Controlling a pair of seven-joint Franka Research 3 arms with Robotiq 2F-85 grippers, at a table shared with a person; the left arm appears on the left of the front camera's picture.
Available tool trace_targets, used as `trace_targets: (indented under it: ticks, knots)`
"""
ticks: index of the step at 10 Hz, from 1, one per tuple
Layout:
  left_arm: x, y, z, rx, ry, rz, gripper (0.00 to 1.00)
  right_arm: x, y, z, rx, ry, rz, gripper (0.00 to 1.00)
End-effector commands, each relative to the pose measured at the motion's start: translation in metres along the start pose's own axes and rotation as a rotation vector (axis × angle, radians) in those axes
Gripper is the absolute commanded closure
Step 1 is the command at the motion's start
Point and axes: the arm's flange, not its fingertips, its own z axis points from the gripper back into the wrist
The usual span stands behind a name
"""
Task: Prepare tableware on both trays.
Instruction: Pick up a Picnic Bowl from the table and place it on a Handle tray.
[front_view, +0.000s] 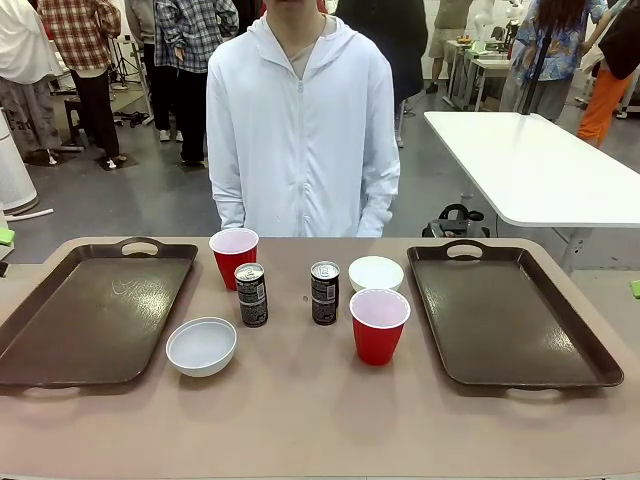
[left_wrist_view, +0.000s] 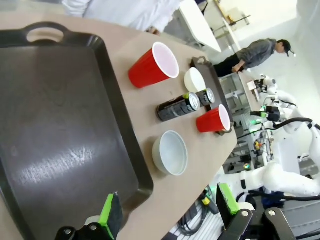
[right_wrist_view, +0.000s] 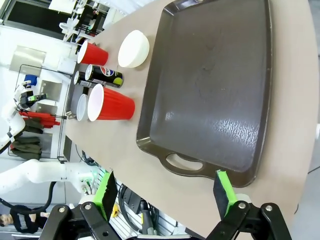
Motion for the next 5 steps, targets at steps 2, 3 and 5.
trace_targets:
  ticks: [2, 3, 5]
  knots:
    - [0.001, 0.0014, 0.0025, -0.017, -0.006, -0.006, 0.0, 0.0001, -0.0023, -0.0011, 0.019, -0.01, 0.006, 0.0]
    - [0.001, 0.0014, 0.0025, -0.017, -0.006, -0.006, 0.0, 0.0001, -0.0023, -0.0011, 0.019, -0.01, 0.006, 0.0]
    - [0.001, 0.0014, 0.0025, -0.017, -0.006, -0.006, 0.0, 0.0001, -0.0023, -0.0011, 0.019, -0.01, 0.006, 0.0]
